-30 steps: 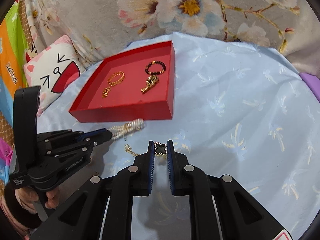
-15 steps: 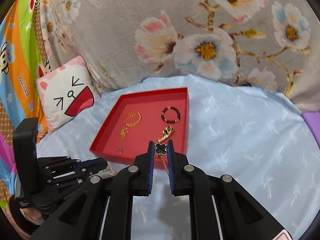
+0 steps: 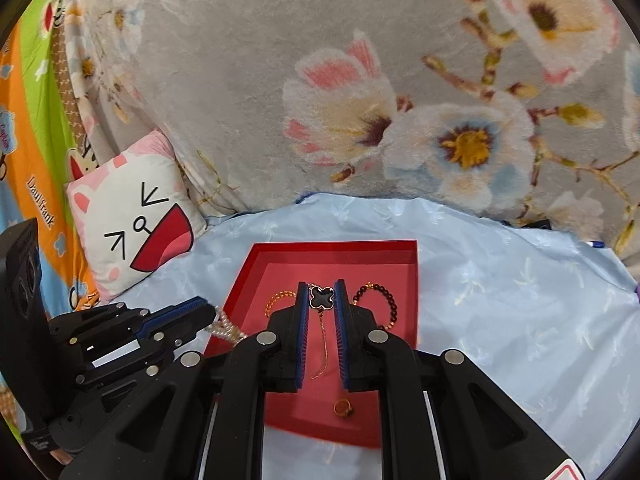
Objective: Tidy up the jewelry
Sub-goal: 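Grasp the pearl bracelet with the left tool while the right tool lifts the clover chain, then lower the pearl bracelet and clover chain into the red box, open both tools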
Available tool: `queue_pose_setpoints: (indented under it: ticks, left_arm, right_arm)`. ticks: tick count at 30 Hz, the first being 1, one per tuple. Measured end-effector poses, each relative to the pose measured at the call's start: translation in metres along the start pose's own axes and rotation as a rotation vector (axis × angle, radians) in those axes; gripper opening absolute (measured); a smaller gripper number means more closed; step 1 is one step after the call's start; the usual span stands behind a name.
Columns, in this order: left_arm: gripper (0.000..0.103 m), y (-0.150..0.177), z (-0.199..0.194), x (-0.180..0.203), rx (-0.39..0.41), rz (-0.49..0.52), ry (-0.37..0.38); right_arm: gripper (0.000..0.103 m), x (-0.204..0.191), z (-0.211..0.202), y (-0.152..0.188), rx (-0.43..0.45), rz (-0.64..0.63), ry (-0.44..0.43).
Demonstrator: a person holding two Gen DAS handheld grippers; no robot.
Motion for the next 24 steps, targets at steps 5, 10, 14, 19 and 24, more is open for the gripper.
queue_pose_setpoints:
  ticks: [5,10,14,19,24]
  left_arm:
    - [0.003,-0.010,0.054,0.002,-0.047,-0.012,-0.002]
    - [0.003,-0.011,0.093,0.012,-0.085,-0.008,0.006]
    - [0.003,-0.009,0.120,0.017,-0.124,-0.004,-0.011]
    - [0.004,-0.001,0.138,0.021,-0.126,0.037,-0.071]
    - [0.007,0.003,0.146,0.020,-0.158,0.005,-0.062]
  right_arm:
    - [0.012,0.014,0.048,-0.005,-0.043,0.038,0.007]
    - [0.012,0.027,0.084,-0.001,-0.087,0.070,0.013]
    - [0.012,0.037,0.096,0.006,-0.102,0.095,0.007]
    - [0.012,0.047,0.098,0.020,-0.112,0.123,-0.006]
    - [0.012,0.055,0.094,0.027,-0.109,0.142,-0.008]
Point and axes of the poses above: each gripper's, at about its wrist camera, not at the fingertips, and z roughly the way its jaws point, x to its right, y to its underside, the point moved 5 cm from there along z, roughly the way its jaws point, and after that the axes turned 13 degrees about -y, right-handed, at the moved point
